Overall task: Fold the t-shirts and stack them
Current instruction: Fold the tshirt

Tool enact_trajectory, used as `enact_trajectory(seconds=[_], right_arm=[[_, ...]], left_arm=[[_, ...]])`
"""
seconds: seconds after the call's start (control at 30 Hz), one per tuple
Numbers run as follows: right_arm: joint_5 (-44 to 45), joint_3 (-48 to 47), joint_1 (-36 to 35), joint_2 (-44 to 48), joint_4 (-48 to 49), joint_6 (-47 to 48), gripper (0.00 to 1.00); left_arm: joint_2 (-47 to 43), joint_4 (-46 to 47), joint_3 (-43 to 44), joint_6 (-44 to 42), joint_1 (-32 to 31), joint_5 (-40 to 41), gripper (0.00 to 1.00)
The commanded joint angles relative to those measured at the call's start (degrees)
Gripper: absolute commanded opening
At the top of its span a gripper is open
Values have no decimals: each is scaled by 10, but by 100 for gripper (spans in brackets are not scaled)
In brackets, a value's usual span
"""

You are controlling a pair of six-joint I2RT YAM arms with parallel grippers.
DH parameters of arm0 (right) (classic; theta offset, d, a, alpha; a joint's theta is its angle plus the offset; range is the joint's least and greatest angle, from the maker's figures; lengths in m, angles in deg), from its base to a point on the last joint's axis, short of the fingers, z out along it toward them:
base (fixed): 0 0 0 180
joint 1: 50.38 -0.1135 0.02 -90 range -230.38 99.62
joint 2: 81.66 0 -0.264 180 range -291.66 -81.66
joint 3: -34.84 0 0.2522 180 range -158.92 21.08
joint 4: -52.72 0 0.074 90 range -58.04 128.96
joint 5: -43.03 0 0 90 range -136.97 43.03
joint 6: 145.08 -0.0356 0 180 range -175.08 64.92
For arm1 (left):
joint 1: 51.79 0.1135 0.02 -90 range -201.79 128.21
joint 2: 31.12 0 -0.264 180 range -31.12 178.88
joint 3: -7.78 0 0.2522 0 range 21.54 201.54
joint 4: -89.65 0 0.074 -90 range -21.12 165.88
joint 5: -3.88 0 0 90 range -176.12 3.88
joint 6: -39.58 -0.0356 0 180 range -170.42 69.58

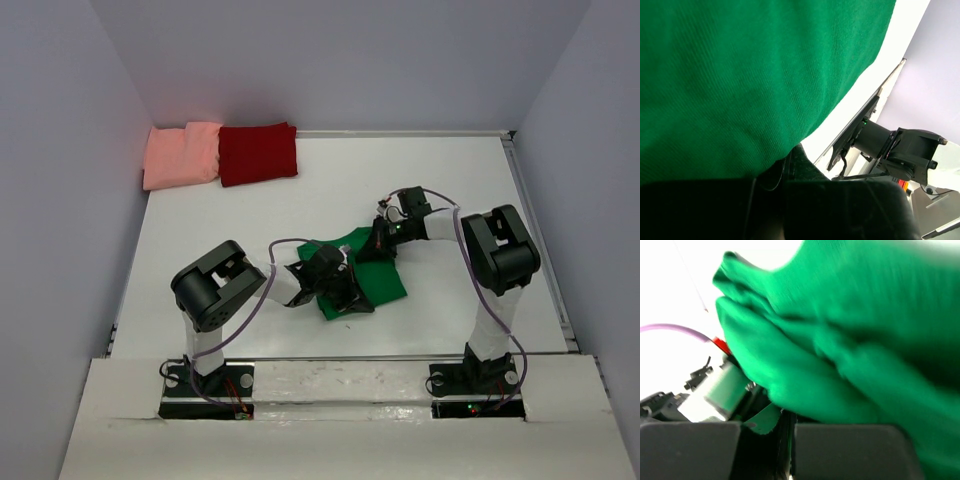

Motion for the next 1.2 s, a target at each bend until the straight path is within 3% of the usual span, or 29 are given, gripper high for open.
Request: enact_trajectory(seconds=[0.0, 0.33, 0.47, 0.7, 0.87, 0.93, 1.0, 1.1, 1.13, 1.17], right_arm=[[13, -55, -4, -32, 14, 15, 0], [35, -216, -4, -119, -16, 23, 0], [42, -315, 15, -172, -52, 36, 0], [48, -588, 50, -228, -177, 56, 0], [40, -661, 72, -228, -226, 51, 1], [33, -664, 79, -216, -245, 51, 13], [36, -655, 84, -201, -260, 70, 38], [46, -596, 84, -156, -269, 88, 49], [48, -578, 84, -144, -269, 91, 50], [50, -544, 84, -123, -268, 95, 51]], left_arm=[[-4, -25, 1, -7, -3, 5, 0], [-16, -39, 0, -8, -3, 8, 0], [-19, -44, 3, -10, -3, 8, 0], [-32, -73, 28, -27, -4, 17, 0], [-43, -169, 101, -72, -5, 42, 0], [-49, -248, 169, -109, -5, 55, 0], [-54, -310, 267, -156, -5, 82, 0], [-55, -451, 382, -197, -4, 134, 1], [-51, -511, 453, -218, -3, 145, 4], [-49, -533, 480, -226, 3, 160, 15]])
